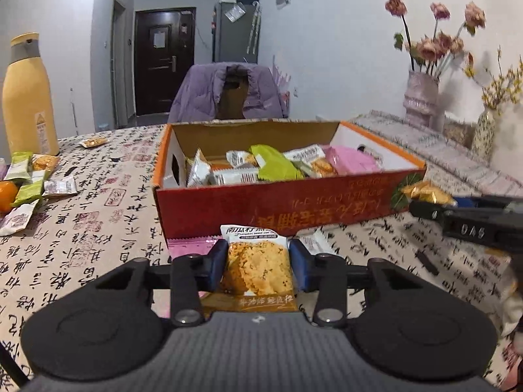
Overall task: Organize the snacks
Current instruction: 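Carry both packets over the box and open both tools to drop them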
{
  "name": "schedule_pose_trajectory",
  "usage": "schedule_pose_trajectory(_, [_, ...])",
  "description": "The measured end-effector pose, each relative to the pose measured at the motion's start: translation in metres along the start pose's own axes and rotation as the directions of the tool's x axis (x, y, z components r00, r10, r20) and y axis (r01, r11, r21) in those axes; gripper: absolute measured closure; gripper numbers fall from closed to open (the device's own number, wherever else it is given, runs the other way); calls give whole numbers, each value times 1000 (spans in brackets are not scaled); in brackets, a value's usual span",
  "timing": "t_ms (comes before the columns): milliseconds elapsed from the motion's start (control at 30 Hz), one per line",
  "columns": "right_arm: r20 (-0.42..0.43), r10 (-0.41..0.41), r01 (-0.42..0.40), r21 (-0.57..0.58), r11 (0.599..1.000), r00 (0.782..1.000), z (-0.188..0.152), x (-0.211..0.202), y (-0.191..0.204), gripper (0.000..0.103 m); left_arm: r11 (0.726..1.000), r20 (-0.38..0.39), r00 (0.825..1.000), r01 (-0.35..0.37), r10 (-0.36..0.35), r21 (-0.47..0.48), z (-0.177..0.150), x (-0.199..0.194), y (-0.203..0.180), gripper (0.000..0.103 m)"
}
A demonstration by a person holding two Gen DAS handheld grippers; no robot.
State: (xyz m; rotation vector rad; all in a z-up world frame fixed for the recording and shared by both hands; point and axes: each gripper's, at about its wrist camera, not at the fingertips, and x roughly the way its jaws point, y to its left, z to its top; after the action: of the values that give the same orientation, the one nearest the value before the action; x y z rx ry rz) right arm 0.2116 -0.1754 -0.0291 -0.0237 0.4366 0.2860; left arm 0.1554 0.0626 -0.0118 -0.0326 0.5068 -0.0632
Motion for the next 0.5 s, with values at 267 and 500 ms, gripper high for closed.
schedule_pose_trajectory(267, [42,-1,3,-32,999,999,-1,-7,5,63,999,81,997,-4,7,-38,9,-20,-6,61])
schedule_pose_trajectory(500, [72,18,-13,-74,997,997,1,-14,17,63,999,124,992,-10,16,-49,19,-26,-11,61])
